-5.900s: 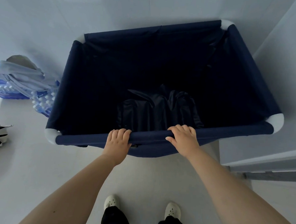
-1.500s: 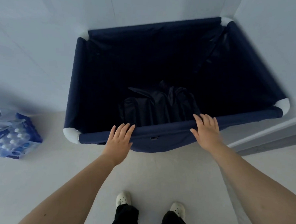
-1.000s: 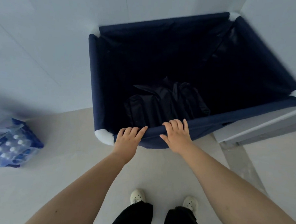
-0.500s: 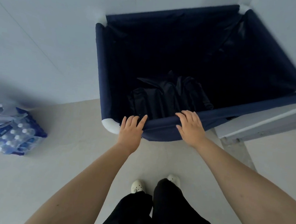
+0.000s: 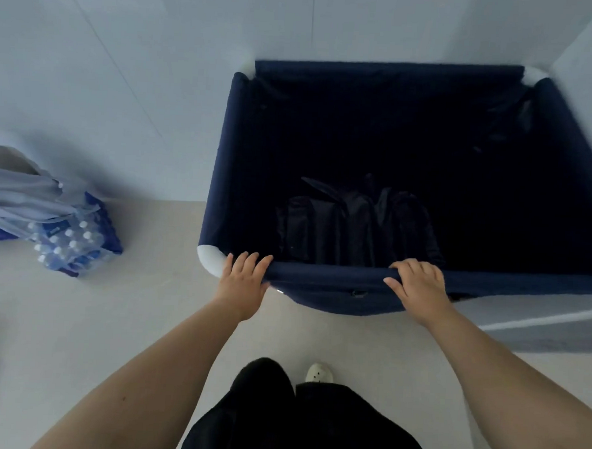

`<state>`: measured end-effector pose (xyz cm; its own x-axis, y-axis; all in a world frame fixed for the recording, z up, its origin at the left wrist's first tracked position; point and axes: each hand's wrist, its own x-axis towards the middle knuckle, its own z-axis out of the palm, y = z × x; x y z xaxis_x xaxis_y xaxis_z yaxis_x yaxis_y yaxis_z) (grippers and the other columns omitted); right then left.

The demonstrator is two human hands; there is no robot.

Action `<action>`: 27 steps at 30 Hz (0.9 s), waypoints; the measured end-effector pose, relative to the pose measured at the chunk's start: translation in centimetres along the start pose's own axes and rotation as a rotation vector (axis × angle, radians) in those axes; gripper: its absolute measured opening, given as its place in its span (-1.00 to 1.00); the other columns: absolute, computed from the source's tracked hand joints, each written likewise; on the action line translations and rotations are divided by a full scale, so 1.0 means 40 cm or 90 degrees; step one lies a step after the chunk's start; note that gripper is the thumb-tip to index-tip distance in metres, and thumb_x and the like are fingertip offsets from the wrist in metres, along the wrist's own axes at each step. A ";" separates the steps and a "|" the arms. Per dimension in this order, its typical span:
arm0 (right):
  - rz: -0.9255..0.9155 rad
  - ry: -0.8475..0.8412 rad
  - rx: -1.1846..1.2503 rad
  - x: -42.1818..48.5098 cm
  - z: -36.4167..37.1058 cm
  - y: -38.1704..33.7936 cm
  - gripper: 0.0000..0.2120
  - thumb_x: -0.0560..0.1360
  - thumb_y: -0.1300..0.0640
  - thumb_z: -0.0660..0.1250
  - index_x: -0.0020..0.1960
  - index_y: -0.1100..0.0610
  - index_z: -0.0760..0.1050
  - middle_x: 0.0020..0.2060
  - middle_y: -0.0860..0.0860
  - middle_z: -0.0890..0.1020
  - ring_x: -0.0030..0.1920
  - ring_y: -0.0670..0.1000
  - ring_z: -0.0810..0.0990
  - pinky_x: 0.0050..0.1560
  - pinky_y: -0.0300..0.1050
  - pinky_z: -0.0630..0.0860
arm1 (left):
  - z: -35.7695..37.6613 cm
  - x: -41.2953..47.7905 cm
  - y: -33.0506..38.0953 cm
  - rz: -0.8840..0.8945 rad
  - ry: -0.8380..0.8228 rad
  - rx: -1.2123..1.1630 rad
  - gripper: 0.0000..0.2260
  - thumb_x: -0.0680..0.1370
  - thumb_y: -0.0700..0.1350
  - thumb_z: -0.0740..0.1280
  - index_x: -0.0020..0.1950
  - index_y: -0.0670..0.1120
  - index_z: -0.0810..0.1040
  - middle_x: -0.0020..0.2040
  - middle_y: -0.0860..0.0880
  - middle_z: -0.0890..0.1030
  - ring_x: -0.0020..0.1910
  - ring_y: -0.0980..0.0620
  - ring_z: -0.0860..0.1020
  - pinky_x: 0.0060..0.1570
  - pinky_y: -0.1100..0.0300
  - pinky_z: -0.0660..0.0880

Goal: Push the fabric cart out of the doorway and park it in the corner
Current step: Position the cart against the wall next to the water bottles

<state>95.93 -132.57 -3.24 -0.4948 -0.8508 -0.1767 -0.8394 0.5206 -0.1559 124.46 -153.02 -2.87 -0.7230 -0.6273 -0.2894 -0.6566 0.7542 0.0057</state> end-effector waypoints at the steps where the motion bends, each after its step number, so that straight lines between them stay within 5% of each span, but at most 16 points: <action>1: -0.003 0.011 0.000 -0.002 0.006 -0.002 -0.63 0.55 -0.11 0.15 0.22 0.10 0.42 0.10 0.07 0.53 0.11 0.15 0.43 0.25 0.07 0.20 | -0.003 0.002 0.003 -0.004 -0.007 0.010 -0.52 0.62 0.06 -0.01 0.50 -0.01 -0.05 0.50 -0.09 0.17 0.47 -0.13 0.08 0.46 -0.11 -0.10; 27: -0.041 0.030 0.055 -0.006 0.014 0.020 -0.69 0.55 -0.07 0.18 0.23 0.04 0.41 0.06 -0.04 0.53 0.08 0.04 0.43 0.23 -0.02 0.18 | -0.001 -0.003 0.028 -0.054 0.009 0.021 -0.47 0.58 0.12 0.07 0.49 -0.02 0.02 0.47 -0.10 0.19 0.46 -0.11 0.09 0.44 -0.11 -0.18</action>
<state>95.50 -131.93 -3.87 -0.4519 -0.8843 -0.1177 -0.8485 0.4668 -0.2494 123.79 -152.11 -2.77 -0.6687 -0.6912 -0.2741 -0.7080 0.7045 -0.0494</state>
